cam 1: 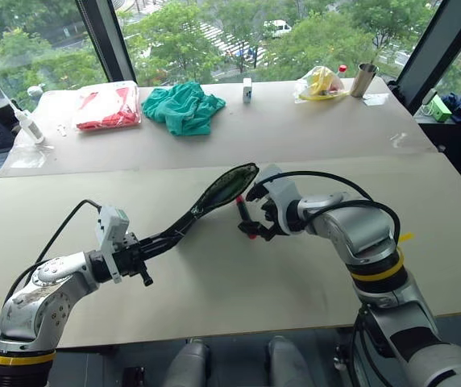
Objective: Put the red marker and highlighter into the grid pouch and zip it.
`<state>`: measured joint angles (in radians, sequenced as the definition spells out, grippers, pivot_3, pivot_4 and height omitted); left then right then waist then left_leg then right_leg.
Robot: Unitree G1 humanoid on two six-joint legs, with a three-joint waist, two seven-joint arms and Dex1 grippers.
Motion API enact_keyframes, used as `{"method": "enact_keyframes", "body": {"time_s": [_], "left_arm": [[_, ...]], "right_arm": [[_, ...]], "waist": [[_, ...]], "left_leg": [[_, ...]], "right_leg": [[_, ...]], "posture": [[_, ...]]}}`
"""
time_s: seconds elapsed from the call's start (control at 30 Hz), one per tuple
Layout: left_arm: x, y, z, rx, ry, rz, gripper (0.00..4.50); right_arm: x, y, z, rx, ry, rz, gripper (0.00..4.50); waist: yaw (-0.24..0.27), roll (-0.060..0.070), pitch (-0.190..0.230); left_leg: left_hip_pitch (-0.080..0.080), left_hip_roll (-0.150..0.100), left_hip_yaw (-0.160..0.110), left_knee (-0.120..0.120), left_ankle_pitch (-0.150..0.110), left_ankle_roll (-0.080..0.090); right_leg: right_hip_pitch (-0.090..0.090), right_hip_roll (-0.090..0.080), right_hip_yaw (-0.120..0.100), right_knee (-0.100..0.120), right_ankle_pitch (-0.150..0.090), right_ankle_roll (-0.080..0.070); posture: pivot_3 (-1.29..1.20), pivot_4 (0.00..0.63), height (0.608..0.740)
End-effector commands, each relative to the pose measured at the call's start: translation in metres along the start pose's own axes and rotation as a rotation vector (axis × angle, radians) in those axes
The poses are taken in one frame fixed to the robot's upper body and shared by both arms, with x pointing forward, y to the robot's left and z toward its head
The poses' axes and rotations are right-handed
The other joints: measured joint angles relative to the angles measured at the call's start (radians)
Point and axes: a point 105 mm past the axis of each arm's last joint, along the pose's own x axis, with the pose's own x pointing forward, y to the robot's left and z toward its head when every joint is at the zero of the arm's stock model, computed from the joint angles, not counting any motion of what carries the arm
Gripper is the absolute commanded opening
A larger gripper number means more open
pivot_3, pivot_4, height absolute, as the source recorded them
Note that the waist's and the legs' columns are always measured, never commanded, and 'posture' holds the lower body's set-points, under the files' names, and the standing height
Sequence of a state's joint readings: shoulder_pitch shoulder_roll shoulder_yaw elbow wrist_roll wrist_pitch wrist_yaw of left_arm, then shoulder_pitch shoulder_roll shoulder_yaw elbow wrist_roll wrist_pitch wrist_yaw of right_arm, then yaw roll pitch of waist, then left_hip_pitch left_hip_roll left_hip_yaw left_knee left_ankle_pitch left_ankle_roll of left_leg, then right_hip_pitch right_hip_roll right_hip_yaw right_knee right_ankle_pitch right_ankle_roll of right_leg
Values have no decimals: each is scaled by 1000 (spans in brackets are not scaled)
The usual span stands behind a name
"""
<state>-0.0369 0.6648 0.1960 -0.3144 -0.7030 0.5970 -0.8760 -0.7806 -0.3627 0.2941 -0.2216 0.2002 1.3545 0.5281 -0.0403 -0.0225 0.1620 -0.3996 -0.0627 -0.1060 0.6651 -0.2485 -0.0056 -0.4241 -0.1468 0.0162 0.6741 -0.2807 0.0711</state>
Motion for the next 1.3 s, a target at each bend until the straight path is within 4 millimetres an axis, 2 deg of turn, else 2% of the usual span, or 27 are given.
{"method": "enact_keyframes", "body": {"time_s": [0.03, 0.2, 0.23, 0.3, 0.4, 0.6, 0.63, 0.7, 0.8, 0.93, 0.97, 1.03, 1.1, 1.3], "left_arm": [[1, -3, 8, 46, -18, -5, 0], [2, -2, 8, 48, -22, -1, 0], [2, -2, 8, 48, -22, 0, 0], [1, -2, 8, 48, -22, 1, 0], [0, -1, 9, 49, -23, 2, 0], [1, -1, 11, 55, -20, -10, 0], [1, -1, 11, 55, -19, -13, 0], [1, 0, 11, 56, -17, -15, 0], [1, 1, 12, 60, -14, -21, 0], [1, 1, 13, 62, -10, -30, 0], [1, 1, 13, 61, -7, -34, 0], [1, 1, 12, 59, 0, -40, 0], [1, 1, 11, 61, 8, -47, 0], [4, 0, 6, 74, 36, -70, 0]], "right_arm": [[5, 6, 15, -23, -50, -13, 4473], [15, 14, 8, 12, -35, -5, 4473], [17, 14, 4, 11, -25, -13, 4078], [20, 10, -8, -6, 2, -39, 3784], [21, -1, -22, -17, 23, -80, 2769], [13, -21, -28, -27, 12, -140, 693], [11, -27, -27, -32, 5, -161, 537], [4, -39, -21, -75, -13, -190, 537], [-16, -57, 2, -274, -112, -243, 536], [-63, -81, 25, -522, -199, -244, 536], [-76, -78, 29, -630, -227, -213, 536], [-94, -61, 25, -796, -211, -80, 536], [-110, -43, 28, -891, -215, 34, 536], [-118, -17, 65, -1135, -304, 62, 536]], "waist": [[-2, 0, 0], [-4, 0, 0], [-4, 0, 0], [-1, 0, 0], [0, 0, 0], [1, 0, 0], [2, 0, 0], [5, 0, 0], [7, 0, 0], [2, 0, 0], [2, 0, 0], [2, 0, 0], [1, 0, 0], [-12, 0, 0]], "left_leg": [[0, 0, 0, 0, 0, 0], [0, 1, 0, 0, 0, 0], [0, 0, 0, 0, 0, 0], [0, 0, 0, 0, 0, -1], [0, 0, 0, 0, 2, -3], [1, 0, 0, 0, 1, -2], [1, 0, 0, 0, 1, -2], [1, 0, 0, 0, 1, -1], [1, 0, 0, 0, 1, -1], [-1, -1, 1, 0, 1, -1], [0, -1, 1, 0, 0, 1], [0, 0, 2, 0, -1, 2], [0, 1, 2, -1, -2, 3], [2, 3, 5, 0, -2, 3]], "right_leg": [[0, 0, 0, 0, 0, 0], [0, 0, 0, 1, 0, 0], [0, 0, 0, 0, 0, 0], [0, 0, 0, 0, 0, 0], [0, 0, 0, 0, 0, 0], [1, 0, 0, 0, 0, 0], [1, 0, 0, 0, 0, 0], [2, 0, 0, 0, 0, 0], [2, 0, 0, -1, 0, 0], [1, 0, 0, -2, 0, 0], [1, 0, 0, -2, 0, 0], [2, 1, -1, -2, 0, 0], [2, 1, -1, -4, 0, 0], [2, 2, 0, -4, 0, 0]], "posture": [[0, 150, 740], [0, 150, 740], [0, 150, 740], [0, 150, 740], [0, 150, 740], [0, 150, 740], [0, 150, 740], [0, 150, 740], [0, 150, 740], [0, 150, 740], [0, 150, 740], [0, 150, 740], [0, 150, 740], [0, 150, 740]]}}
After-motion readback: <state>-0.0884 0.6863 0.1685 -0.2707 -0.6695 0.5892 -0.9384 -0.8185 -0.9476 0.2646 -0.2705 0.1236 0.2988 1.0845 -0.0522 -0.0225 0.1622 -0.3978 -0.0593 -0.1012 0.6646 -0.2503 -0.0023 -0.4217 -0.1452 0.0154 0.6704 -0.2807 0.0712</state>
